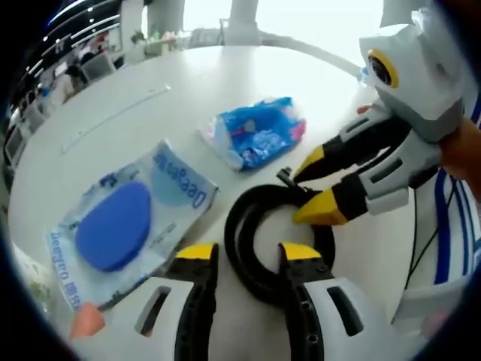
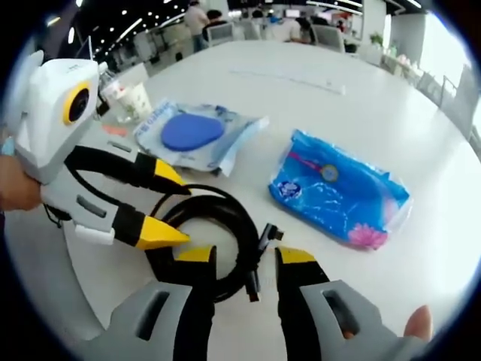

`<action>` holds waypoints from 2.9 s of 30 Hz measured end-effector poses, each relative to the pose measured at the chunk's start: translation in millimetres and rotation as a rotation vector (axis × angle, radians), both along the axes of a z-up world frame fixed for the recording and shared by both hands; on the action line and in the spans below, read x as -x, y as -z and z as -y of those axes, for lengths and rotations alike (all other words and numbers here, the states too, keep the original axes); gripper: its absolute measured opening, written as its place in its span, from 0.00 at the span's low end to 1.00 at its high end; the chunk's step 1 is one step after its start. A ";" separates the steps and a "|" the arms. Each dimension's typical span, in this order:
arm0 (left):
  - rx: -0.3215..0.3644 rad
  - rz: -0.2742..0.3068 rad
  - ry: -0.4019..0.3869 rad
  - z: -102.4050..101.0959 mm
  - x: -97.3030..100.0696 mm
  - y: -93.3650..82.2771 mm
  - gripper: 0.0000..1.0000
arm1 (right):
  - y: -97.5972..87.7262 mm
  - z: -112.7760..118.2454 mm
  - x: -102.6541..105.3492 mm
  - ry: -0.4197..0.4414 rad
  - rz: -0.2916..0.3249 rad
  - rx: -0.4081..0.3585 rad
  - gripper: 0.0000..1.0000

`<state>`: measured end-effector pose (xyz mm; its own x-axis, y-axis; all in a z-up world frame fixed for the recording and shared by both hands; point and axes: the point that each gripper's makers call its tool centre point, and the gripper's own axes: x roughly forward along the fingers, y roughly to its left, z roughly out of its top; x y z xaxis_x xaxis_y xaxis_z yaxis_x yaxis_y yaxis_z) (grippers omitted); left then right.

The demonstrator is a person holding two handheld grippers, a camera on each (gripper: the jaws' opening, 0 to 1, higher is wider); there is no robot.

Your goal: Arrange the tabletop items into an orderly group along one side of the table until the central work area is clear of visible clutter.

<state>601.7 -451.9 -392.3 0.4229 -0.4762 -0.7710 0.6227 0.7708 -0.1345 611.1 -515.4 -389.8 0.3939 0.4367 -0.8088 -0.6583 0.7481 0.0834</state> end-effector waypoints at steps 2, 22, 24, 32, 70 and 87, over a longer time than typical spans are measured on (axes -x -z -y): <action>0.012 0.001 -0.001 0.9 0.3 -1.4 0.36 | -1.7 -1.3 -1.2 0.000 0.008 -0.004 0.40; 0.069 -0.029 0.033 1.7 16.7 -7.7 0.58 | -14.9 -8.9 3.9 -0.013 0.069 -0.053 0.63; 0.077 -0.030 0.041 1.7 19.6 -8.9 0.62 | -16.2 -9.1 4.9 -0.014 0.075 -0.054 0.66; 0.123 -0.022 0.082 5.1 31.0 -12.0 0.78 | -21.3 -9.4 9.3 -0.001 0.096 -0.070 0.74; 0.258 0.138 0.059 -56.5 63.2 -70.9 0.99 | -70.5 -24.6 33.7 0.091 0.255 -0.159 0.98; 0.304 0.238 -0.029 -120.0 83.1 -110.4 0.99 | -101.3 -53.4 59.1 0.073 0.325 -0.203 0.99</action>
<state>518.7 -331.9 -281.9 0.5898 -0.6534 -0.4746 0.6429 0.7356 -0.2138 552.0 -462.0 -288.4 0.6512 0.5366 -0.5366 -0.6204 0.7837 0.0306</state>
